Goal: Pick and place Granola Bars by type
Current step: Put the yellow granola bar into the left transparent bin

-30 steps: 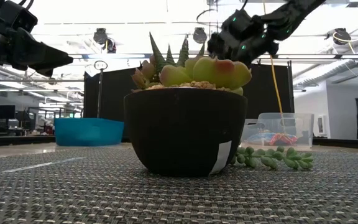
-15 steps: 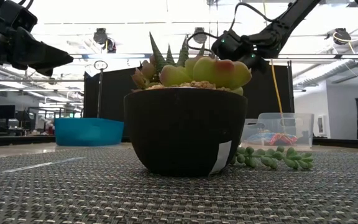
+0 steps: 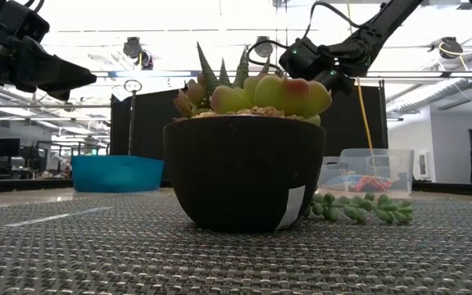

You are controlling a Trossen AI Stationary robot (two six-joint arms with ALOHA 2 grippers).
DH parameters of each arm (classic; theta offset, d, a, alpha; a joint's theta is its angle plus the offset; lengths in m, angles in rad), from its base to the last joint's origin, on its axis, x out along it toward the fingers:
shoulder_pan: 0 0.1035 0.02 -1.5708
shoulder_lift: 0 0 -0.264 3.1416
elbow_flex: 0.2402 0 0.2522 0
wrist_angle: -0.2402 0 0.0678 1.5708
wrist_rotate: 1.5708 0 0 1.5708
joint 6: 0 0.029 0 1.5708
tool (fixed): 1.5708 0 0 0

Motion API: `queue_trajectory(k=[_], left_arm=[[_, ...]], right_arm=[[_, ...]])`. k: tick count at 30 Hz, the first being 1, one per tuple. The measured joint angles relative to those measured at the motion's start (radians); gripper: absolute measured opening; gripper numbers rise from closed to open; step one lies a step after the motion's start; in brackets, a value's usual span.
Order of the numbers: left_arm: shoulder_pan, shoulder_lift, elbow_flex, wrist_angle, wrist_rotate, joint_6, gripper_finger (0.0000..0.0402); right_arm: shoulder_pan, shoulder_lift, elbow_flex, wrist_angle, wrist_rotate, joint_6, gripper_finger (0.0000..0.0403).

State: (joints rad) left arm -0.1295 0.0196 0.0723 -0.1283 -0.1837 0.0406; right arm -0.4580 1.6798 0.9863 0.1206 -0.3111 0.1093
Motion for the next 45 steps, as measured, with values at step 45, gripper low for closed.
queue_trajectory(k=[45], left_arm=[[0.000,0.000,0.000,-0.002,0.000,0.000,0.0108]], right_arm=[[0.469,-0.146,-0.119,-0.311,0.440,0.017,0.0176]])
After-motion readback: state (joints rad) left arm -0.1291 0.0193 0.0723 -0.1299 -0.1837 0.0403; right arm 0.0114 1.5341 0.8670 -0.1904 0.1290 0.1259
